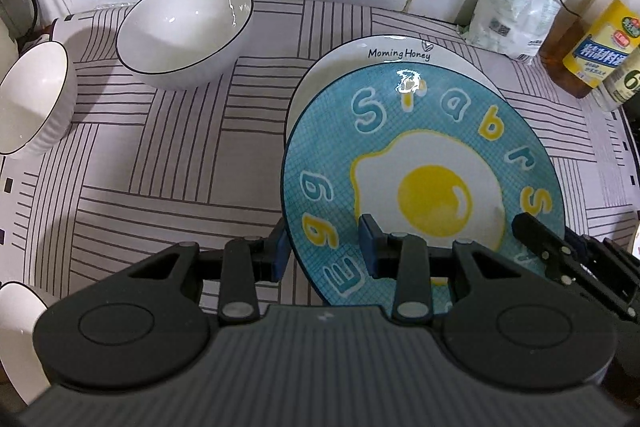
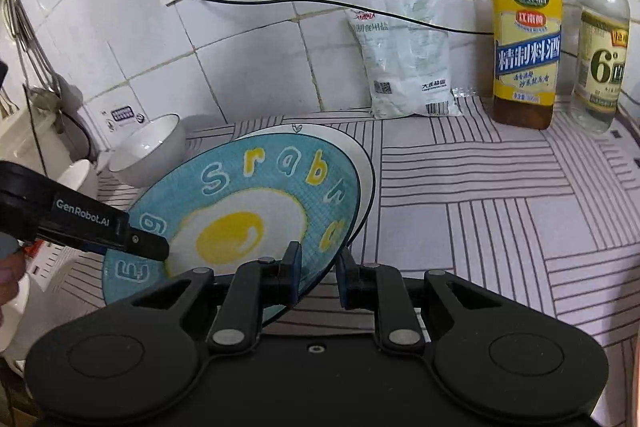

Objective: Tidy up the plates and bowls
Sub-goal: 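Lower the blue egg plate onto the white plate and open both grippers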

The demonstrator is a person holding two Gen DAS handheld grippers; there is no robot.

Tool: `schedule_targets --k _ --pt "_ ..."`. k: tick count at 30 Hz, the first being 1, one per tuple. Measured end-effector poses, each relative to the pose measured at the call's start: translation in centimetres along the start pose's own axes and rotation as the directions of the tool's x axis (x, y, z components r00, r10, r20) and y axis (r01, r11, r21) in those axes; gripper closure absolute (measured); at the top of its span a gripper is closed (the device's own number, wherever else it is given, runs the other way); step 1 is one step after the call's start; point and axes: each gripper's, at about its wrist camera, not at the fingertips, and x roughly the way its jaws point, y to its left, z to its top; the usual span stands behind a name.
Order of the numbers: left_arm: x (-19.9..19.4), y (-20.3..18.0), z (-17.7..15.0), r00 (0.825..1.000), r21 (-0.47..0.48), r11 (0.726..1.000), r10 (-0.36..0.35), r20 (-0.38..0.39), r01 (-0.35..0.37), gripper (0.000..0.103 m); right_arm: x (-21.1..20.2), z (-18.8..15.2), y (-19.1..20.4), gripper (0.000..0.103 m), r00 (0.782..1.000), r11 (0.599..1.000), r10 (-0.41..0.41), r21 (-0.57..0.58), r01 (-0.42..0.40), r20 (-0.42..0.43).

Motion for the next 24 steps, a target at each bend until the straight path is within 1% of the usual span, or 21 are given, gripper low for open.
schedule_targets --k 2,4,5,7,10,12,15,19,21,24 --pt "0.4 0.2 0.7 1.000 -0.032 0.999 0.005 -0.025 -0.006 0.069 0.4 0.2 0.5 0.079 1.000 0.999 -0.031 -0.026 0.031 -0.001" --pt "1.0 0.3 1.5 0.999 -0.032 0.999 0.009 -0.046 -0.010 0.069 0.8 0.5 0.8 0.078 0.999 0.998 -0.048 -0.051 0.048 -0.006" --pt "1.3 0.3 1.8 0.998 -0.034 0.999 -0.001 -0.065 -0.002 0.069 0.9 0.6 0.9 0.078 0.999 0.997 -0.050 -0.058 0.049 -0.009" --pt "1.6 0.0 2.0 0.997 -0.011 1.000 0.014 -0.080 -0.015 0.069 1.4 1.0 0.9 0.078 0.998 0.996 -0.063 -0.068 0.062 -0.015" --pt "1.9 -0.7 1.9 0.997 0.021 0.998 0.056 -0.059 -0.054 0.069 1.8 1.3 1.3 0.078 0.995 0.989 -0.096 -0.117 0.095 -0.002" --pt "2.0 -0.7 1.9 0.996 0.022 0.997 0.072 -0.049 -0.071 0.069 2.0 1.4 1.8 0.078 0.993 0.983 -0.114 -0.145 0.114 0.006" --pt "2.1 -0.3 2.1 0.997 0.012 0.998 0.062 -0.049 -0.062 0.069 2.3 1.5 2.1 0.078 0.992 0.980 -0.124 -0.155 0.125 0.017" --pt "2.1 -0.3 2.0 0.998 0.023 0.998 0.063 -0.031 -0.062 0.069 2.7 1.6 2.4 0.076 0.990 0.976 -0.135 -0.171 0.138 0.032" --pt "1.6 -0.1 1.5 0.999 0.006 0.999 0.040 -0.028 -0.040 0.069 2.8 1.5 2.5 0.075 0.989 0.973 -0.140 -0.181 0.145 0.040" --pt "0.4 -0.3 0.6 0.999 0.026 0.999 0.045 0.009 -0.045 0.069 2.9 1.4 2.7 0.074 0.988 0.972 -0.149 -0.178 0.155 0.047"
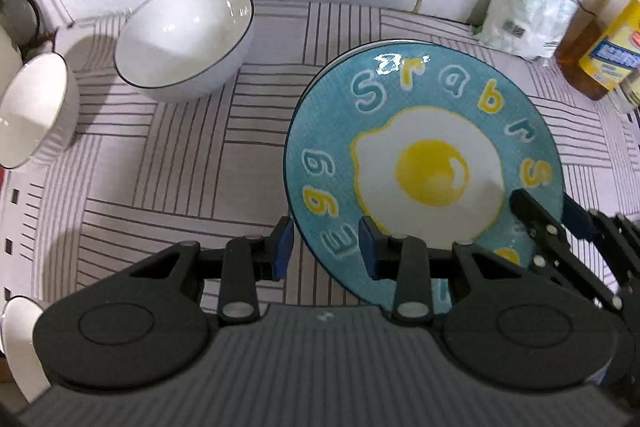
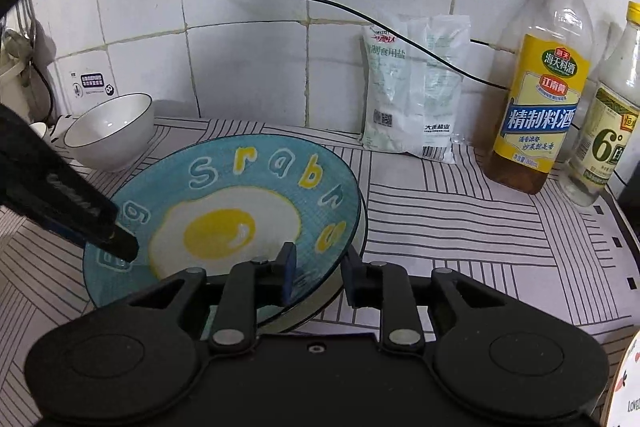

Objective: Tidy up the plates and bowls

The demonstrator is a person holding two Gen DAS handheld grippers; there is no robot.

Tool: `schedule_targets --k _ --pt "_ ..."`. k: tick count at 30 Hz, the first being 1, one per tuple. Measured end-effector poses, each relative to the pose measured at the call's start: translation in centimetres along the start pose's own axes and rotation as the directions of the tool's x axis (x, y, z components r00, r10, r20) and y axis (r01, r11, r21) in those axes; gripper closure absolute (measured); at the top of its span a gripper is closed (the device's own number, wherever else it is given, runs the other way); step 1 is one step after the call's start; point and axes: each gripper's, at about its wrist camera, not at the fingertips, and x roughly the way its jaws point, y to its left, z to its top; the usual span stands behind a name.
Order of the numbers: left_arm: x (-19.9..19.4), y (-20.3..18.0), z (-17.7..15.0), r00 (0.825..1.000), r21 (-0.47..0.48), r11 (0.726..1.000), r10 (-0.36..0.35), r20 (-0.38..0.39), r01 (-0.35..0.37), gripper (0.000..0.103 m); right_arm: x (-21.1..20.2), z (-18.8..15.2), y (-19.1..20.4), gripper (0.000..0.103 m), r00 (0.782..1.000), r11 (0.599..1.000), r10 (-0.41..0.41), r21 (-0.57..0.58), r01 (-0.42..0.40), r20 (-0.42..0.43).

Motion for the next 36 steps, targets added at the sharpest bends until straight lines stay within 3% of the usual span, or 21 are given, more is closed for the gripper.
schedule_targets --k 10,15,21,26,28,36 --pt "-3.2 -0.4 -2.0 0.999 0.029 0.999 -0.038 0.022 0.037 0.068 -2.4 -0.7 -0.5 0.074 1.000 1.000 -0.028 0.010 0.028 0.014" --pt "-5.5 -1.6 -3.0 0.999 0.084 0.996 -0.035 0.042 0.031 0.054 -5.4 -0.7 -1.5 0.074 0.999 0.999 -0.012 0.034 0.010 0.041" --pt "-8.0 -2.7 -3.9 0.998 0.128 0.992 -0.030 0.062 0.022 0.045 -9.5 -0.4 -3.1 0.062 0.994 0.997 -0.082 -0.002 0.083 0.071" --pt "-9.9 -4.0 -4.9 0.995 0.139 0.990 -0.043 0.085 0.031 0.023 -13.5 -0.9 -4.3 0.052 0.990 0.994 -0.108 -0.006 0.110 0.094" --pt "-10.4 -4.7 -5.4 0.994 0.148 0.989 -0.044 0.096 0.030 0.021 -15.0 -1.4 -4.5 0.042 0.987 0.992 -0.122 -0.026 0.126 0.102" --pt "-11.1 -8.3 -7.8 0.988 0.215 0.973 -0.108 0.115 0.081 0.009 -19.4 -4.6 -7.5 0.028 0.972 0.980 -0.199 0.035 0.197 0.128"
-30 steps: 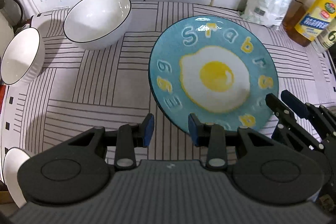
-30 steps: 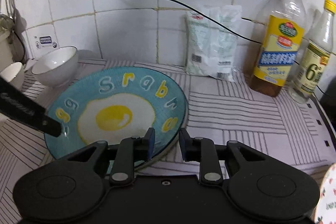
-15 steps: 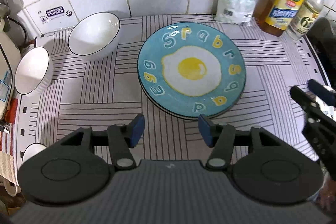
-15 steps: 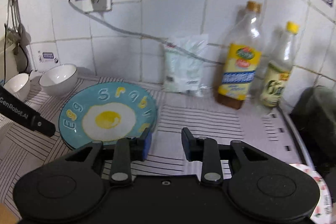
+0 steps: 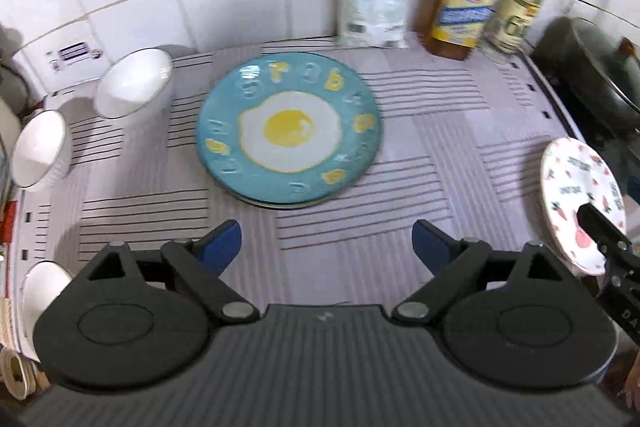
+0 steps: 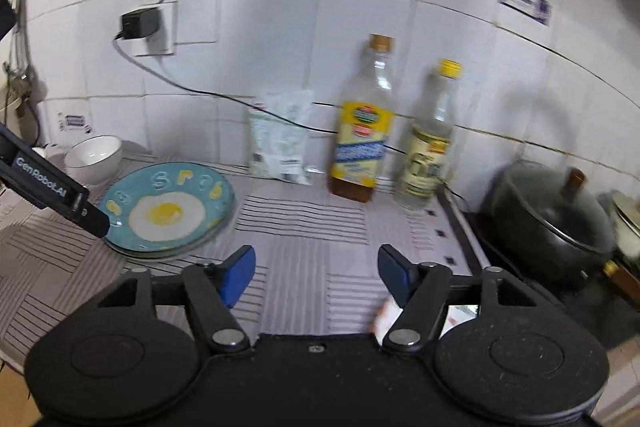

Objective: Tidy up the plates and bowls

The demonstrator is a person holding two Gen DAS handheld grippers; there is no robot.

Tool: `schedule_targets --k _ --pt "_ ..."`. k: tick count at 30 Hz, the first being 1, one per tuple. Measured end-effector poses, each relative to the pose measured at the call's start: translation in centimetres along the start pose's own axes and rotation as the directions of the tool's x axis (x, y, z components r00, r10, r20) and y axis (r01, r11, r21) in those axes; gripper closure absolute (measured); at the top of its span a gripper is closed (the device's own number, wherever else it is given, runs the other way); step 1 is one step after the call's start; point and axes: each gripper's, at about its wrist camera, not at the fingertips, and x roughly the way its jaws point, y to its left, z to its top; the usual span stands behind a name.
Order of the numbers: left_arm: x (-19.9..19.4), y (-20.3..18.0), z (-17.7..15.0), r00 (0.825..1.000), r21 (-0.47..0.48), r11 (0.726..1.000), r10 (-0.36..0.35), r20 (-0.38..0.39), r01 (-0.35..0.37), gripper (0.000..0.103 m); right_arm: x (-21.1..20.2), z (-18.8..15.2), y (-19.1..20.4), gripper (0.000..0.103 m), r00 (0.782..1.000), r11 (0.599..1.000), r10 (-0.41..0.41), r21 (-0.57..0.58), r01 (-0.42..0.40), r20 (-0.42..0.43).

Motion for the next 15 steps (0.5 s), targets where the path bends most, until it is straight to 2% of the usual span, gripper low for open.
schedule_targets --k 3,6,11,15 --pt "0.5 -1.8 -0.4 0.999 0.022 0.999 -0.037 -0.009 0.037 0.007 -0.5 -1.6 -2.1 0.020 0.999 0.998 -0.039 0.047 0.040 -0.014" --pt "1.3 -3.8 -0.5 0.998 0.043 0.997 -0.066 0.003 0.066 0.005 -0.6 -3.3 -4.2 0.020 0.996 0.991 -0.091 0.097 0.091 -0.010" --pt "3.9 -6.3 -0.8 0.993 0.048 0.993 -0.113 0.044 0.111 0.005 0.1 -6.0 -7.3 0.020 0.989 0.969 -0.140 0.196 0.147 -0.051" --pt "5.7 -8.1 -0.9 0.986 0.060 0.986 -0.161 0.042 0.159 0.005 0.8 -8.0 -8.6 0.020 0.981 0.960 -0.179 0.205 0.189 -0.069"
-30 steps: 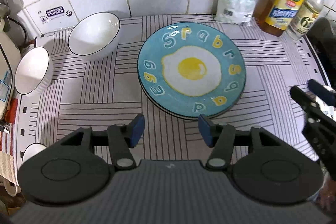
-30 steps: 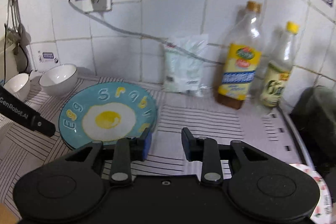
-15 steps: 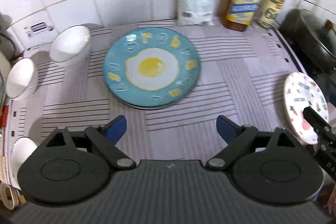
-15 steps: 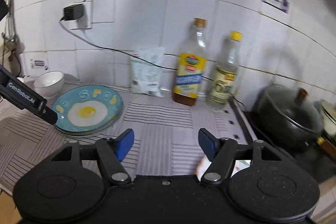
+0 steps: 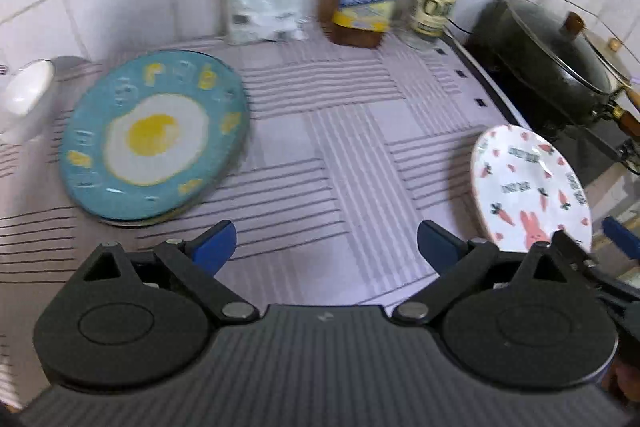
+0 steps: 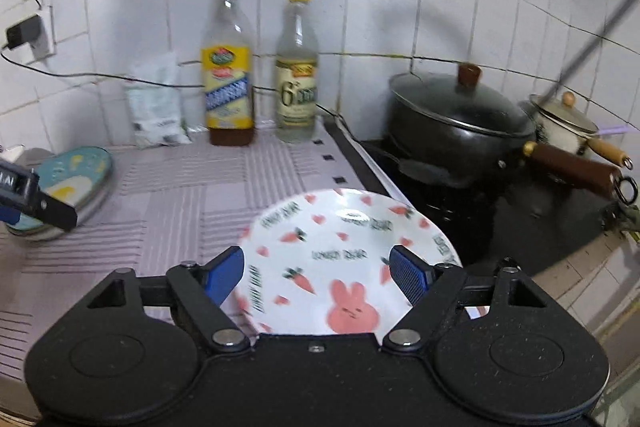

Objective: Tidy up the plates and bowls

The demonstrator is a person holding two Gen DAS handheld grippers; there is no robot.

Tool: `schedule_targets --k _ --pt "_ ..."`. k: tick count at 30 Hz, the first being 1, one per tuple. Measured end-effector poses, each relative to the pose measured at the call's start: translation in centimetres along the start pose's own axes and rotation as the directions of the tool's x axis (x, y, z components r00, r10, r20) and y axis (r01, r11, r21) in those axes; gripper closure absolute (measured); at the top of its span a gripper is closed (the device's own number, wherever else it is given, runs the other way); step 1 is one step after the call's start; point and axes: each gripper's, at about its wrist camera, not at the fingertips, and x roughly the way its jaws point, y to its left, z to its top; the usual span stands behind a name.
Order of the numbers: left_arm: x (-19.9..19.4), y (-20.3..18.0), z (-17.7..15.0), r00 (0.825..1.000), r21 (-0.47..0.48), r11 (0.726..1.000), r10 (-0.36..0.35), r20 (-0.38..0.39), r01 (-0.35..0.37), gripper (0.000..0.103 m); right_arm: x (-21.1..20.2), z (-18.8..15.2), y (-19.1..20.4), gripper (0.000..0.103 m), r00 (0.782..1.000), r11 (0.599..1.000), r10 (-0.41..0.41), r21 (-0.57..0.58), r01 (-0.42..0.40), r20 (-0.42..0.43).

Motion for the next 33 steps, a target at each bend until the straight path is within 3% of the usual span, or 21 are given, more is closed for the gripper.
schedule_targets --k 9,15,20,22,24,25,26,27,29,30,33 --pt "3.0 -4.8 -0.5 0.994 0.051 0.993 -0.107 0.016 0.106 0.007 2.9 -3.0 -2.2 0.020 0.984 0.981 -0.179 0.068 0.180 -0.020" --pt "4.9 -6.6 0.4 0.990 0.033 0.989 -0.141 0.005 0.141 0.007 3.6 -4.0 -4.3 0.021 0.967 0.946 -0.254 0.200 0.255 -0.029" --pt "6.7 -7.5 0.7 0.988 0.027 0.988 -0.152 -0.041 0.153 0.008 4.3 -4.6 -5.8 0.026 0.976 0.927 -0.214 0.309 0.214 -0.034" --pt "7.5 -7.9 0.7 0.986 0.027 0.987 -0.154 -0.060 0.155 0.010 4.7 -4.7 -6.2 0.033 0.978 0.926 -0.203 0.318 0.204 -0.038" --pt "8.1 -8.1 0.6 0.984 0.031 0.986 -0.161 -0.072 0.163 0.015 5.1 -4.7 -6.5 0.040 0.981 0.929 -0.191 0.316 0.193 -0.039" --pt "8.3 -8.2 0.5 0.983 0.036 0.985 -0.163 -0.082 0.166 0.023 5.3 -4.7 -6.6 0.044 0.982 0.931 -0.186 0.311 0.189 -0.039" --pt "8.6 -8.3 0.5 0.982 0.043 0.985 -0.165 -0.097 0.169 0.039 5.5 -4.7 -6.6 0.046 0.983 0.934 -0.180 0.306 0.184 -0.042" --pt "8.9 -8.5 0.5 0.979 0.057 0.983 -0.164 -0.122 0.172 0.044 5.7 -4.7 -6.6 0.048 0.984 0.937 -0.172 0.301 0.178 -0.044" --pt "9.2 -8.5 0.6 0.972 0.056 0.979 -0.189 -0.137 0.198 0.049 6.0 -4.7 -6.7 0.056 0.982 0.935 -0.180 0.302 0.188 -0.054" --pt "9.2 -8.5 0.6 0.971 0.058 0.977 -0.195 -0.139 0.205 0.050 6.1 -4.7 -6.9 0.064 0.980 0.929 -0.188 0.314 0.197 -0.059" --pt "9.4 -8.5 0.6 0.965 0.047 0.973 -0.216 -0.152 0.225 0.057 6.3 -4.8 -7.5 0.070 0.980 0.915 -0.193 0.351 0.201 -0.058"
